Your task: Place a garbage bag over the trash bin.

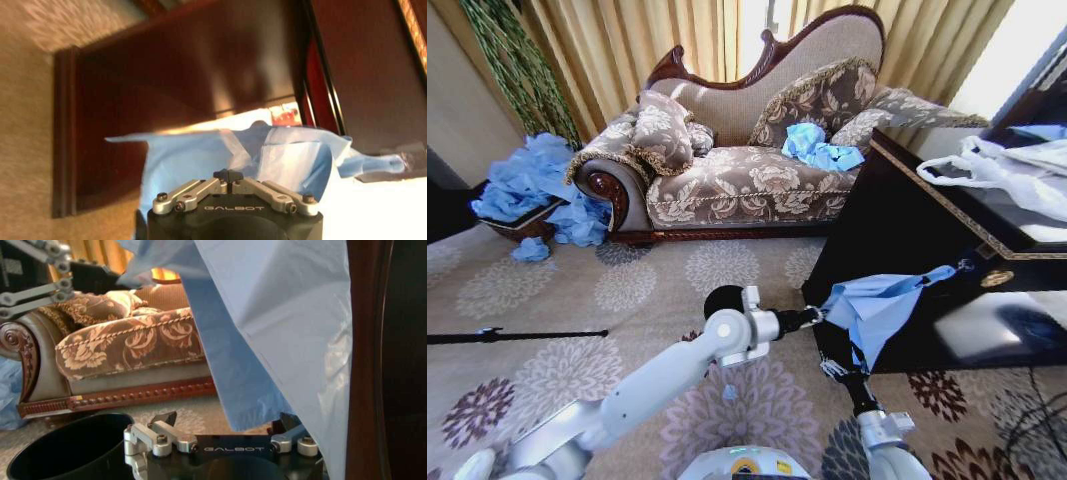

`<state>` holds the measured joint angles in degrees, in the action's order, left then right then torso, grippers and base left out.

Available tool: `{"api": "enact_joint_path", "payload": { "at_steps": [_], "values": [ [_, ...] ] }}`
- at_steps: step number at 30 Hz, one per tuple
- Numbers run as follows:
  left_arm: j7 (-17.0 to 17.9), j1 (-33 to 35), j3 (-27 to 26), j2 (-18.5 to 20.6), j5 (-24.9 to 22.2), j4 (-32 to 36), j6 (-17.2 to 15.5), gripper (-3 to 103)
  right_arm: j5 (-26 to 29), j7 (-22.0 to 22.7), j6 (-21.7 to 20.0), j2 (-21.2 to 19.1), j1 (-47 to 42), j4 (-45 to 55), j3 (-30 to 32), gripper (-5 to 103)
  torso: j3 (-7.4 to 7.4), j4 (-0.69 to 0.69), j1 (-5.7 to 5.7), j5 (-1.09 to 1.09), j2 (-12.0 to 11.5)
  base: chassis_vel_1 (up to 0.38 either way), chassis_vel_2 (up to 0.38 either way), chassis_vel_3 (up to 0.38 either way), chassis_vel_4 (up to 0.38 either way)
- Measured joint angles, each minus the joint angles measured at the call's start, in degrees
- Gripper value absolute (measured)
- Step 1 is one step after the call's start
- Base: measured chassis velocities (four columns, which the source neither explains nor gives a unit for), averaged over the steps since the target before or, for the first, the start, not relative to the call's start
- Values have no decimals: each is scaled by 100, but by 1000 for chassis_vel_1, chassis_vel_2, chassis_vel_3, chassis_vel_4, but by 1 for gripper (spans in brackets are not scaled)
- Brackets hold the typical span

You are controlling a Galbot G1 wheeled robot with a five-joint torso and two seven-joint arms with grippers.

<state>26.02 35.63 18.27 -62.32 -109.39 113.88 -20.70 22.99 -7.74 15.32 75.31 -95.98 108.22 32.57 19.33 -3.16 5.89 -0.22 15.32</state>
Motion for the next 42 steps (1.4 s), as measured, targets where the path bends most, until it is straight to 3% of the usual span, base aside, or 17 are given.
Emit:
{"api": "enact_joint_path", "payload": {
  "at_steps": [13, 16, 29, 42],
  "values": [
    [-132, 769, -905, 802, 3, 418, -193, 0, -43, -28, 0, 15, 3, -18, -51, 100, 0, 0, 0, -1, 0, 0, 0, 0, 0],
    [-292, 1021, -1180, 1197, 37, 595, -362, 0, -76, -34, 0, 32, 16, -19, -82, 100, 0, 1, 0, 1, 0, 0, 0, 0, 0],
    [-937, 1809, -2399, 2071, 354, 869, -625, 0, -120, -89, 25, 77, -53, 76, -108, 100, 0, 0, 0, 1, 0, 0, 0, 0, 0],
    [-1347, 2080, -2792, 2510, 747, 905, -562, 0, -112, -322, 126, 144, -207, 91, -69, 100, 0, 0, 0, 2, 0, 0, 0, 0, 0]
  ]
}}
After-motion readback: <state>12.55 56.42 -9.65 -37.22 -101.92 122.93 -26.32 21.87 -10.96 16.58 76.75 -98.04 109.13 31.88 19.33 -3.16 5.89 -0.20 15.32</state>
